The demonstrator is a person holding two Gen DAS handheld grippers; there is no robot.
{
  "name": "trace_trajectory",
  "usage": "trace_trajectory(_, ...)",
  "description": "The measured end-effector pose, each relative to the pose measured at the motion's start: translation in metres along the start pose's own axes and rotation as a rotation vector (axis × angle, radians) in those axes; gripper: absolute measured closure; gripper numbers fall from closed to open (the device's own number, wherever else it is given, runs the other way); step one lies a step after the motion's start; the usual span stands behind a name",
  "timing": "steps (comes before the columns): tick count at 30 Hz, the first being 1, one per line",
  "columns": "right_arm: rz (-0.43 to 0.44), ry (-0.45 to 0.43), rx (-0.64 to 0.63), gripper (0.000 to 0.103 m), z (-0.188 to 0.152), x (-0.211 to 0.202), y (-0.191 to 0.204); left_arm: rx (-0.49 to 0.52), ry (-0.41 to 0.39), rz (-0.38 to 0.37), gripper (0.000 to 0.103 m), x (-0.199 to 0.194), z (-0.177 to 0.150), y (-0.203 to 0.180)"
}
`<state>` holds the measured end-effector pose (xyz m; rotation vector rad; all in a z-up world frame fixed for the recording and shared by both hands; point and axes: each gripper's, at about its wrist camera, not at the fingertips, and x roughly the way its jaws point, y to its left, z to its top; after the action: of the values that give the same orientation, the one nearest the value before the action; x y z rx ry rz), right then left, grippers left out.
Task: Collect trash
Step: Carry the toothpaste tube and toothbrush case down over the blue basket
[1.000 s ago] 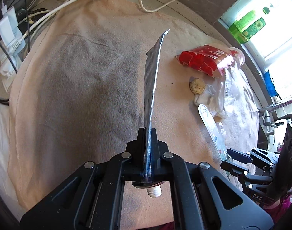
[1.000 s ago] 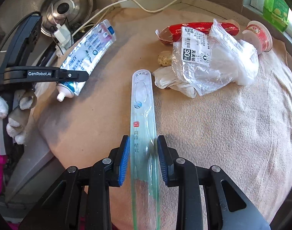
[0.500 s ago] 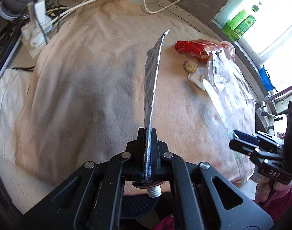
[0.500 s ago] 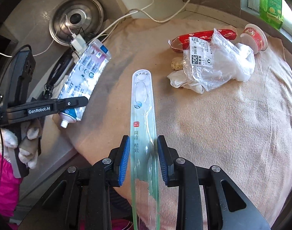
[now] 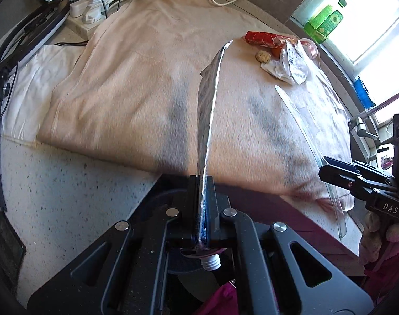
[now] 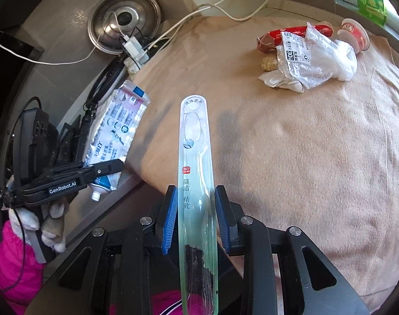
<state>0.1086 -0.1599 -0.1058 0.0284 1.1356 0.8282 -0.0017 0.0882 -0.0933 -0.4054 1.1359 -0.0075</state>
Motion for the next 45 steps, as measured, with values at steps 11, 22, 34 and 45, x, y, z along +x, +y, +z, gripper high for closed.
trace_trajectory(11,0.031,0.057,-0.02,0.076,-0.035,0.015,0.028,-0.013,0.036,0.004,0.101,-0.002,-0.055,0.008)
trace_trajectory(22,0.02,0.144,-0.002,0.076,-0.073,0.04,0.032,-0.033,0.119,-0.002,0.101,0.022,-0.097,0.013)
trace_trajectory(34,-0.001,0.22,0.006,0.076,-0.102,0.065,0.03,-0.037,0.228,0.001,0.101,0.06,-0.133,0.013)
trace_trajectory(45,-0.035,0.305,0.016,0.076,-0.12,0.098,0.026,-0.083,0.351,0.022,0.101,0.107,-0.148,0.032)
